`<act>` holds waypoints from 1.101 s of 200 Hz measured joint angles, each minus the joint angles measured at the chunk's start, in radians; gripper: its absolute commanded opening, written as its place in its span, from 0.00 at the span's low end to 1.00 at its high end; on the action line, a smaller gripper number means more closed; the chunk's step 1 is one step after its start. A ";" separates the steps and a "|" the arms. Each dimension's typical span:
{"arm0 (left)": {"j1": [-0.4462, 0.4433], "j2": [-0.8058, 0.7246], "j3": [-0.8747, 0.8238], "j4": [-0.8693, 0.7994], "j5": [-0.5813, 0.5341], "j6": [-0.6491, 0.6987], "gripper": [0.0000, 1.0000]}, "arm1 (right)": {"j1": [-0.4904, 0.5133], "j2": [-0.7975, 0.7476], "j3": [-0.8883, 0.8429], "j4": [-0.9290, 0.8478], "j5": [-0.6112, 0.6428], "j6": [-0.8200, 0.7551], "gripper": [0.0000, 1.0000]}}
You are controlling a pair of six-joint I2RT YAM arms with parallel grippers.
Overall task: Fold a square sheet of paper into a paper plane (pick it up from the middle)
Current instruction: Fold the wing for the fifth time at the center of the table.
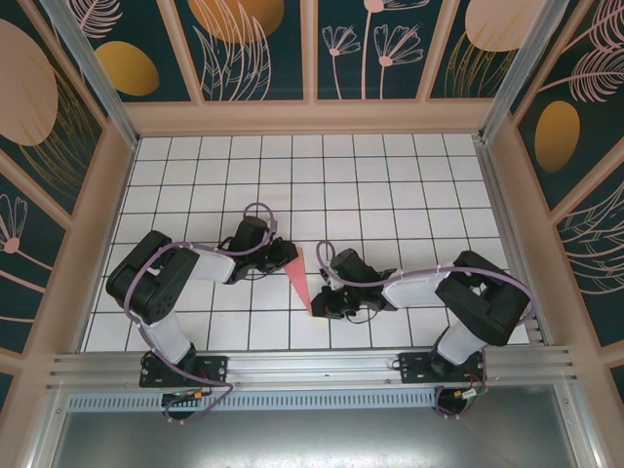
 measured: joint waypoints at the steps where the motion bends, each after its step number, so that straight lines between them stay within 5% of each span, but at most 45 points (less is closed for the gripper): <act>1: 0.000 0.000 0.000 0.000 0.000 0.000 0.20 | 0.000 -0.001 0.000 -0.002 0.001 0.000 0.14; 52: 0.000 0.000 0.000 0.001 0.002 0.000 0.21 | -0.008 -0.076 0.055 -0.044 0.055 -0.007 0.14; 152: -0.003 -0.017 0.003 -0.018 0.003 0.021 0.29 | -0.048 0.180 0.169 0.081 0.054 0.092 0.10; 220: -0.010 -0.269 -0.012 -0.130 0.012 0.051 0.25 | -0.048 0.183 0.164 0.085 0.056 0.092 0.07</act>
